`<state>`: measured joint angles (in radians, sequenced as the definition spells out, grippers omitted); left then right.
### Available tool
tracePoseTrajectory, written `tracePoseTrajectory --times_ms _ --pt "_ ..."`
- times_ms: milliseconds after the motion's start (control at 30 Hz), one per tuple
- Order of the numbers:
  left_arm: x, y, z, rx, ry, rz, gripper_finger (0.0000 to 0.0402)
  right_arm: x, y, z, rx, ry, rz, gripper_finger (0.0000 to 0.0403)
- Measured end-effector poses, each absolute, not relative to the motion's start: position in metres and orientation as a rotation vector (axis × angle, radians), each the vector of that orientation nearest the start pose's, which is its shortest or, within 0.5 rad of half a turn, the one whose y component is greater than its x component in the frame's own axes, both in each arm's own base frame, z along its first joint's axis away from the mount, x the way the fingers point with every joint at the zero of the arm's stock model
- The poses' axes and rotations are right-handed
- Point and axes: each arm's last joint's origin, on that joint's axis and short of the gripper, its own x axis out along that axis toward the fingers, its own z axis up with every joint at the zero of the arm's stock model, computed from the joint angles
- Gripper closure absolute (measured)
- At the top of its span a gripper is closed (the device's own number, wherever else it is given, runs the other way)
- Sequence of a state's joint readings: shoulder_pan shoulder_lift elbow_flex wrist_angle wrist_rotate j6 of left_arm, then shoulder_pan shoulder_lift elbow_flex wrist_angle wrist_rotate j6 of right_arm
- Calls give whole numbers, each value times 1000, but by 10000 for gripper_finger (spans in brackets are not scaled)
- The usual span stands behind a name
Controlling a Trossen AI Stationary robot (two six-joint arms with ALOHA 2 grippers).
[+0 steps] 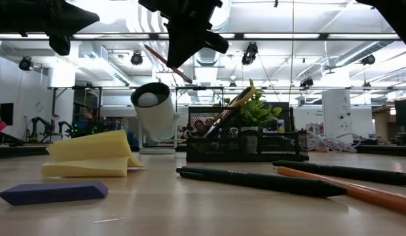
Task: Pick and place office supplies into organizer
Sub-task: Put the top orange pencil into the black desk organizer
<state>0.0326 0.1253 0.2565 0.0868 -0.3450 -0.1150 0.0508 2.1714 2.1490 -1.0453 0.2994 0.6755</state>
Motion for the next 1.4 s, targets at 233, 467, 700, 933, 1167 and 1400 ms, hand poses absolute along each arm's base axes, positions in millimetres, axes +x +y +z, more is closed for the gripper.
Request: tracePoseTrajectory --times_ms 233,467,700,933,1167,1400 --pt "85 13 249 -147 -238 363 402 452 2 315 401 882 -549 391" --pt "85 13 249 -147 -238 363 402 437 -10 343 379 813 -558 391" --pt "85 13 249 -148 -239 363 402 425 -19 352 348 801 -576 391" --pt "86 13 249 -148 -238 363 402 414 -23 340 342 822 -587 391" --pt "85 13 249 -148 -239 364 402 408 -23 311 363 689 -550 391" --pt "85 13 249 -149 -241 363 402 400 -24 266 381 586 -562 391"
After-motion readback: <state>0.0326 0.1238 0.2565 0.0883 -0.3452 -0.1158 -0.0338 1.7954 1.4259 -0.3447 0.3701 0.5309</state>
